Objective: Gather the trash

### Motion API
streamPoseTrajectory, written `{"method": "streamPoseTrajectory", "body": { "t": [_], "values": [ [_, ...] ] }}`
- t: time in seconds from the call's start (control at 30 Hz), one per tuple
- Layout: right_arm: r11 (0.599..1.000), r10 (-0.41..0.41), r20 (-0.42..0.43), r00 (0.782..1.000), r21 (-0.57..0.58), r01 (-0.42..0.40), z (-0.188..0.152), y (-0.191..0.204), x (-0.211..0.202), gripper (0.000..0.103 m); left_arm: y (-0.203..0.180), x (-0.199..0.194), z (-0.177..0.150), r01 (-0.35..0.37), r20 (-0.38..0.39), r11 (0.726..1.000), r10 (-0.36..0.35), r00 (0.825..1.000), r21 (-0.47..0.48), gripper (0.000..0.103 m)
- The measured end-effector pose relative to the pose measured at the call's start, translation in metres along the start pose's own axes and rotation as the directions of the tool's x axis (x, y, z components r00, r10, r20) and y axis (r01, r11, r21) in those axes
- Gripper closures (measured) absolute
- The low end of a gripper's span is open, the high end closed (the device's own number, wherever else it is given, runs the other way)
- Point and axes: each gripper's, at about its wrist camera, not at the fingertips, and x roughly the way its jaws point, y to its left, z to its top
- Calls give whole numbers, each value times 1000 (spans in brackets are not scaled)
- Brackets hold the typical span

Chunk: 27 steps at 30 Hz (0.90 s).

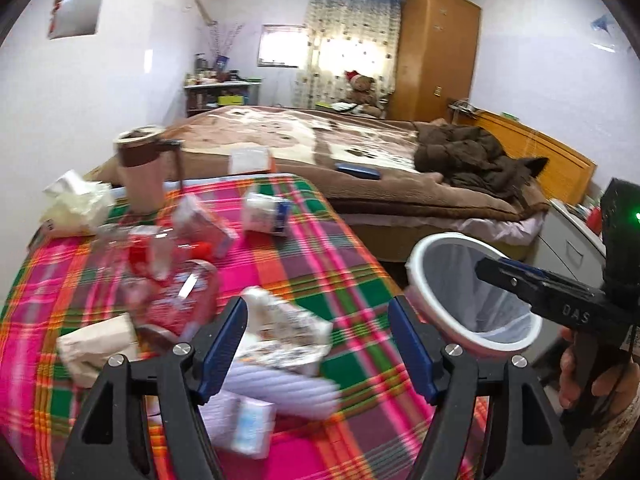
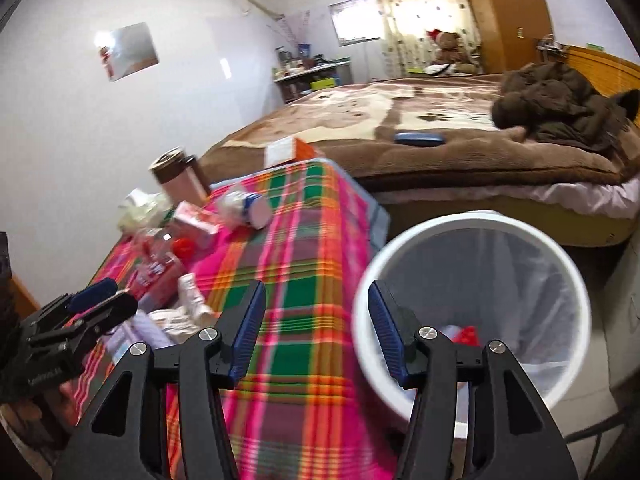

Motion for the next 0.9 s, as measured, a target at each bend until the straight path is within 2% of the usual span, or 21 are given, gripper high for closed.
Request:
{"method": "streamPoseTrajectory", "body": {
  "t": [0.27,0.57,0.9],
  "values": [
    [993,97,-74,993,-65,-102,-7,44,36,48,62,-16,-13,-91,-4,994,91,996,-57,28],
    [984,128,-141,982,-108,-144,-9,76,68,48,126,-25,-28,-164,-43,981,161,986,-107,26],
    [972,148,-242,959,-141,-186,-14,98,93,48,169,-8,-32,-160,-109,978,146,983,-132,24]
  ]
}}
